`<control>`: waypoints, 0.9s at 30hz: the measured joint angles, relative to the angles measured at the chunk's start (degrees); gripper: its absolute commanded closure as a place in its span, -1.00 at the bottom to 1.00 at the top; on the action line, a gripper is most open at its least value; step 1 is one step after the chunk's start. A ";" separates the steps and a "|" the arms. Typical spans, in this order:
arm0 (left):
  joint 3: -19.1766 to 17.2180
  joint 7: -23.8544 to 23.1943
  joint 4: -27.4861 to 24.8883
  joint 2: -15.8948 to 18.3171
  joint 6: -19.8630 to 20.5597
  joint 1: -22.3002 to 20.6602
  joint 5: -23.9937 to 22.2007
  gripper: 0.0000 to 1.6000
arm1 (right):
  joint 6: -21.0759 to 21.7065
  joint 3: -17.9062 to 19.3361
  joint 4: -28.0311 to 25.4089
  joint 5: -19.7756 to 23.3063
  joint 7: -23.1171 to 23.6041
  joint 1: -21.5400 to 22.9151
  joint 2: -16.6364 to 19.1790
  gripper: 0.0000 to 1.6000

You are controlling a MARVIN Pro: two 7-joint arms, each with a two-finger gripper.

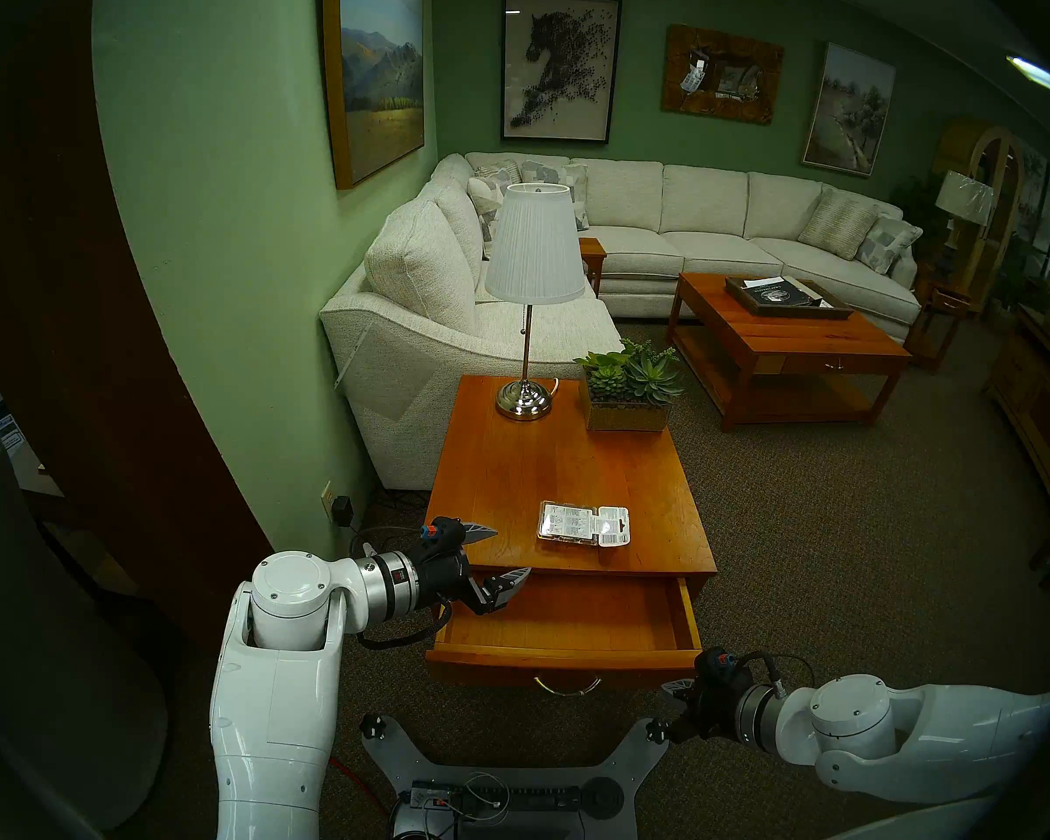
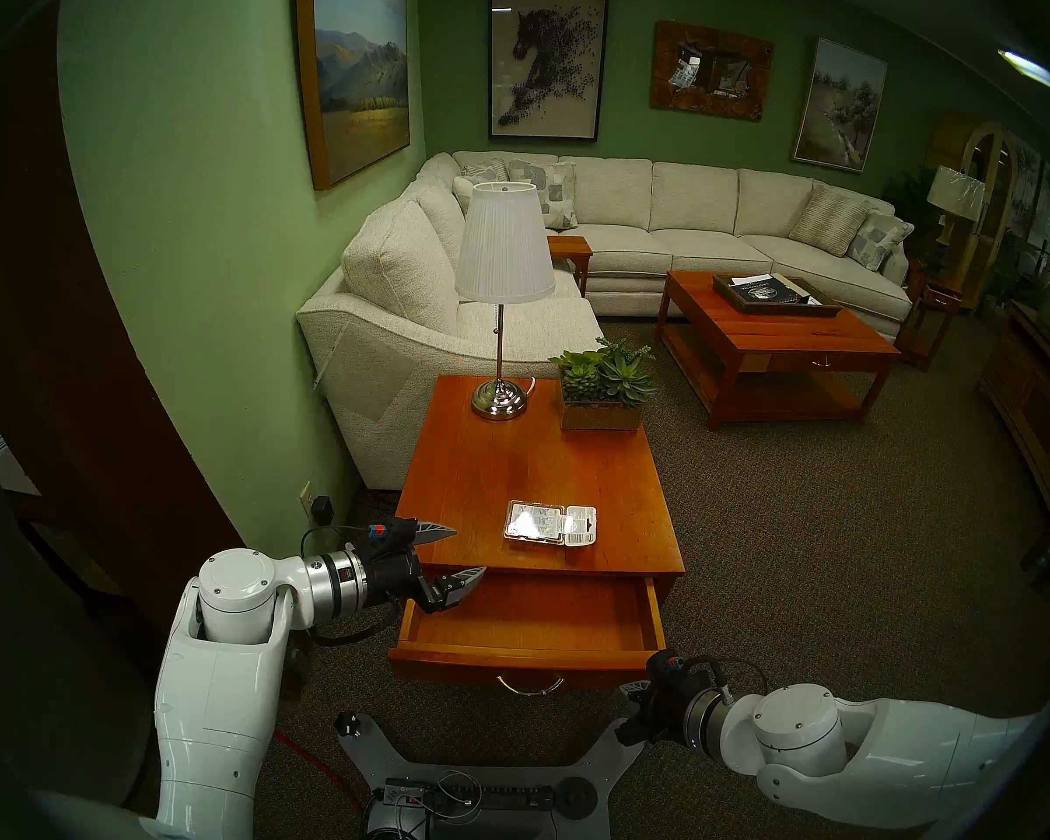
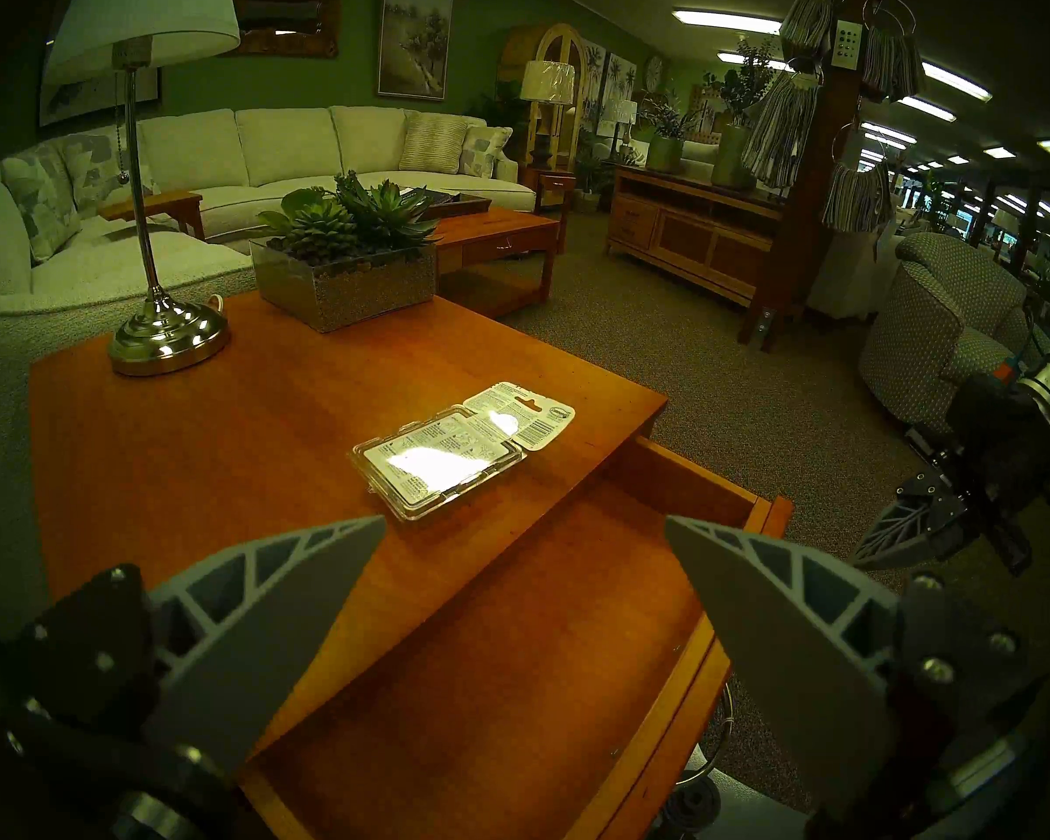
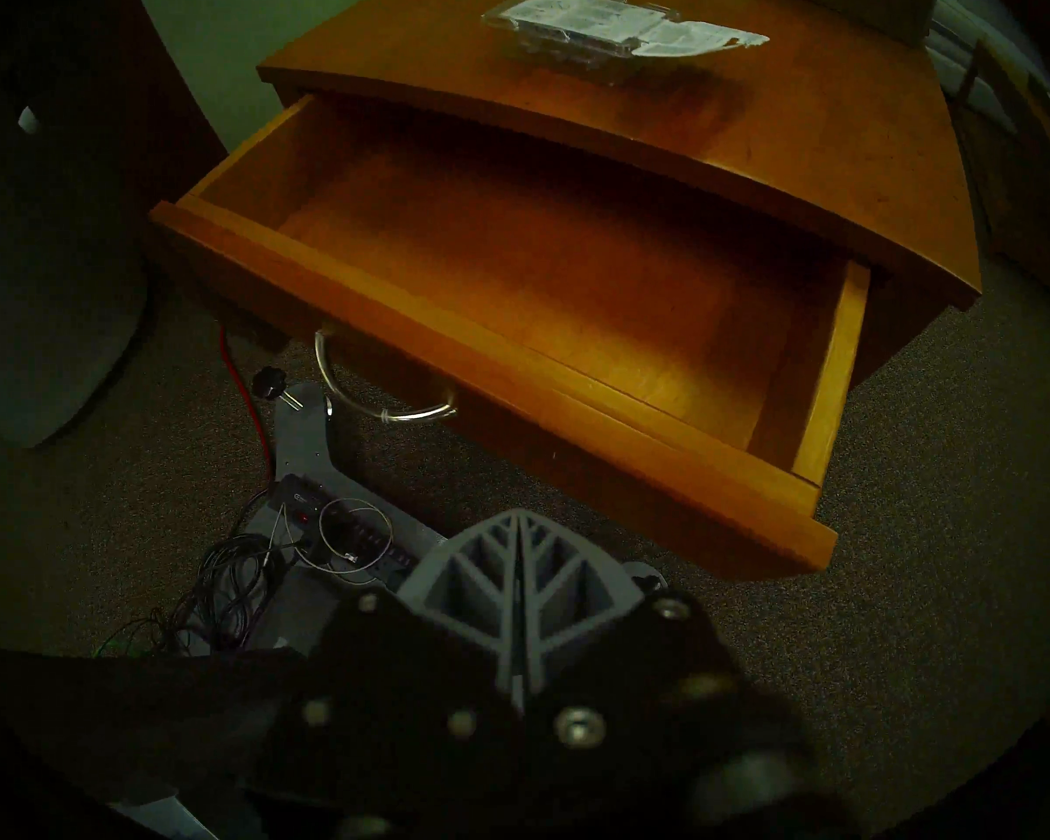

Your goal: Open the drawer, take out the contents and close the drawer

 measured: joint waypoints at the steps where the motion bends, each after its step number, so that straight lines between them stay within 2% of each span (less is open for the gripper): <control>1: -0.02 -0.03 -0.01 -0.02 0.02 0.00 0.02 -1.00 | -0.01 0.06 -0.44 0.00 -0.04 -0.05 0.17 1.00; 9: -0.10 -0.15 -0.07 -0.15 0.10 -0.01 0.13 -1.00 | -0.77 0.19 -2.76 0.63 -0.63 -1.72 2.49 1.00; 17: -0.19 -0.25 -0.10 -0.27 0.13 -0.02 0.26 -1.00 | -0.59 -1.43 -2.57 0.60 0.70 -2.77 2.97 1.00; 22: -0.24 -0.31 -0.11 -0.33 0.14 -0.03 0.33 -1.00 | -0.25 -2.52 -2.31 -0.21 1.56 -2.85 2.79 1.00; 27: -0.29 -0.37 -0.12 -0.40 0.14 -0.04 0.42 -1.00 | 1.73 -3.57 0.49 -1.46 3.22 -1.42 0.48 1.00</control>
